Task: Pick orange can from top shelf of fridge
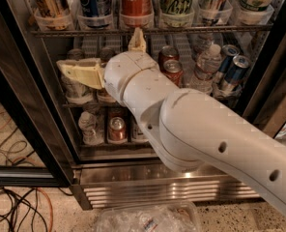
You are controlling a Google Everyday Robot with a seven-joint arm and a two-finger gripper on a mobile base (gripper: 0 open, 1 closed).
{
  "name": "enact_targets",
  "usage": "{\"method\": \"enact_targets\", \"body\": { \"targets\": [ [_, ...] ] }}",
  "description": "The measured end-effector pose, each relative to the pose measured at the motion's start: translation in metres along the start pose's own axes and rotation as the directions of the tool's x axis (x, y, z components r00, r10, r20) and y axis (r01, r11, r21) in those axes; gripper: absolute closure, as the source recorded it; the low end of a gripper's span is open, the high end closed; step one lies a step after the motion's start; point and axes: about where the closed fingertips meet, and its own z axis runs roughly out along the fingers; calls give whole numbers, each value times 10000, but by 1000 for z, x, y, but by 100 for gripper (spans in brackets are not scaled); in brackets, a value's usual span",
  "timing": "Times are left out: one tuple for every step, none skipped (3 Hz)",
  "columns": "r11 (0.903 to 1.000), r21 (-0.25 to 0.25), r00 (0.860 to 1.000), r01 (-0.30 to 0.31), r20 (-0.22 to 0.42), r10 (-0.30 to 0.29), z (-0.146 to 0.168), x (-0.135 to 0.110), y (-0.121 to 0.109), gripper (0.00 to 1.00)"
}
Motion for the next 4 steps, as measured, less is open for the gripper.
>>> {"method": "enact_targets", "body": {
  "targets": [
    [9988,-496,9999,-4,170,12,3,-15,7,0],
    [9953,-971,9996,19,297,10,10,-34,18,0],
    [9924,-1228,9987,-10,513,74,20,-47,34,0],
    [9930,-1161,9968,-234,734,321,35,-48,54,0]
  ]
}}
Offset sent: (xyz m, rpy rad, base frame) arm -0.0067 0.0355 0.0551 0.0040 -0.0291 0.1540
